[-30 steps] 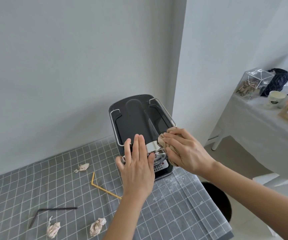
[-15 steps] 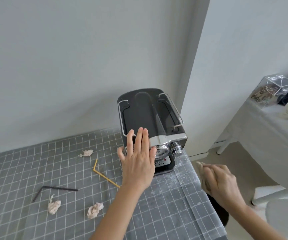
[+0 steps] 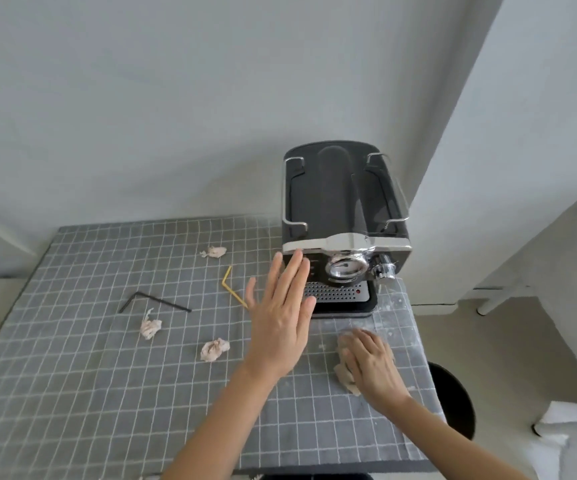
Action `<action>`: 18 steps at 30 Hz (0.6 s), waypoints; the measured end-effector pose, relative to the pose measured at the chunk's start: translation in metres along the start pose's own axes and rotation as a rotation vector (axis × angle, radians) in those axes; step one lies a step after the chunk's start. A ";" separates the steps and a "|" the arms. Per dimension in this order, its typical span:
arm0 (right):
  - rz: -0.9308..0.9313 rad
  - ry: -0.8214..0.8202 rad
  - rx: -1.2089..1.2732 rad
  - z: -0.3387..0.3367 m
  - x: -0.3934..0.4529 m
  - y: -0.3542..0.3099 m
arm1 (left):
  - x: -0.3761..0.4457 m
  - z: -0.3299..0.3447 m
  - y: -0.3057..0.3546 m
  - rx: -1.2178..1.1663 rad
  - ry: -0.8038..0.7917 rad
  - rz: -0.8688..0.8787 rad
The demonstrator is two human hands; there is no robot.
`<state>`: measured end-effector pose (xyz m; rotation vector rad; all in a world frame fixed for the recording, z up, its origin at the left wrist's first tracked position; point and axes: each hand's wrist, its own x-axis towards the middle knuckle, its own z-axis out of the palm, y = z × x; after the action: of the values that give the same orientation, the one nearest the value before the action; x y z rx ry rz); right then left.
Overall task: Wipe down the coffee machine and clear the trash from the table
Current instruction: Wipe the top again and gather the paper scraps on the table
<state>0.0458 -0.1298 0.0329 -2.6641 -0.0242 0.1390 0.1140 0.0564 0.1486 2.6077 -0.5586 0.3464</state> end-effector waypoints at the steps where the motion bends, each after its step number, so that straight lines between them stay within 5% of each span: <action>1: -0.012 0.012 -0.004 0.001 0.004 -0.006 | -0.013 -0.001 -0.010 -0.041 0.015 -0.027; 11: -0.268 -0.221 0.087 0.060 0.051 -0.097 | -0.151 -0.004 -0.180 -0.070 -0.050 -0.487; 18: -0.342 -0.405 -0.147 0.108 0.085 -0.199 | -0.129 -0.006 -0.298 0.064 -0.226 -0.675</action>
<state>0.1208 0.0992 0.0202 -2.6816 -0.6355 0.5778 0.1295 0.3452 0.0000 2.7206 0.2846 -0.1524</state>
